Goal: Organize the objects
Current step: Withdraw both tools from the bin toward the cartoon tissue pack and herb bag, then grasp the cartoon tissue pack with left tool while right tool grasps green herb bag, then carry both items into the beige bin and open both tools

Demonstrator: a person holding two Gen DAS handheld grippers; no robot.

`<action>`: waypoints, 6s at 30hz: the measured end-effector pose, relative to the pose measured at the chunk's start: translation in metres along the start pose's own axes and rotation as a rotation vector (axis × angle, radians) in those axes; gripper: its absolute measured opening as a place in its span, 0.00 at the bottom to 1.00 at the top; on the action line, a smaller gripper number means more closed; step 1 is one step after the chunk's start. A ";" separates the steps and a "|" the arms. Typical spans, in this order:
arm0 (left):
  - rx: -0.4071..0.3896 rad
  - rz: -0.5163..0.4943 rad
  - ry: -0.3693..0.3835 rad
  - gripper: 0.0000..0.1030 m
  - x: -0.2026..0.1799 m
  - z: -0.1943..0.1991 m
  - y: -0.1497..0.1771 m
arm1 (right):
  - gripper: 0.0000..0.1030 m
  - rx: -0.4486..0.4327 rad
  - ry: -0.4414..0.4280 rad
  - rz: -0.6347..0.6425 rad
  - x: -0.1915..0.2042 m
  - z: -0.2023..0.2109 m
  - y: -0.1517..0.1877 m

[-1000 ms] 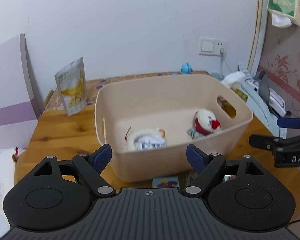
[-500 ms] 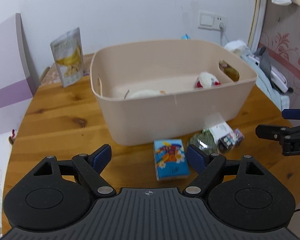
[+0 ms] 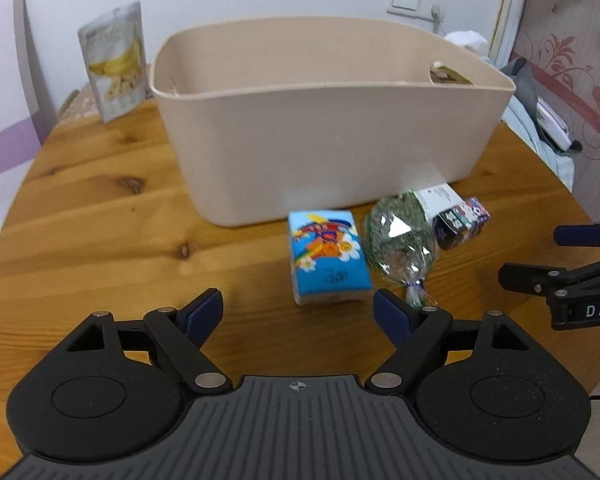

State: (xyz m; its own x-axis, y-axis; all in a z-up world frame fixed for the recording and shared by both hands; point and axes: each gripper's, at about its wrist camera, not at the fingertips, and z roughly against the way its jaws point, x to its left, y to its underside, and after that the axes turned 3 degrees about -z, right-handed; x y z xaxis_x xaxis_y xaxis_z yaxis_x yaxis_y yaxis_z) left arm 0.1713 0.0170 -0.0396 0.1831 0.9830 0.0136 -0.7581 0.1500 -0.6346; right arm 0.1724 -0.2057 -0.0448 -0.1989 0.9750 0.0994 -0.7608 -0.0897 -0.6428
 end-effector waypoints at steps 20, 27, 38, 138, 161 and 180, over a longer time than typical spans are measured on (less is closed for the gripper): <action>-0.001 0.045 -0.007 0.81 0.000 -0.038 -0.014 | 1.00 0.045 -0.044 0.033 0.033 -0.027 0.004; -0.022 0.011 -0.050 0.74 0.000 -0.047 -0.018 | 1.00 0.042 -0.063 0.062 0.049 -0.033 -0.001; -0.065 0.043 -0.065 0.49 0.022 -0.039 -0.008 | 1.00 0.038 -0.094 0.114 0.076 -0.045 -0.009; -0.345 -0.061 -0.122 0.45 0.024 0.074 -0.093 | 0.31 -0.375 -0.192 -0.082 0.018 0.064 -0.096; -0.191 -0.074 -0.143 0.45 0.023 -0.021 -0.147 | 0.31 -0.343 -0.139 -0.022 0.025 0.008 -0.149; -0.051 -0.056 -0.140 0.45 0.013 -0.063 -0.147 | 0.31 -0.152 -0.092 -0.008 0.035 -0.054 -0.153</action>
State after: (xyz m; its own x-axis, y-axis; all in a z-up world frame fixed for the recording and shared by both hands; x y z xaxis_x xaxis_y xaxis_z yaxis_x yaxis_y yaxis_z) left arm 0.3241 0.0014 0.0053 0.1324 0.9790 0.1548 -0.7159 0.2025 -0.6682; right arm 0.3147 -0.1472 0.0161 -0.2539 0.9523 0.1693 -0.6617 -0.0434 -0.7485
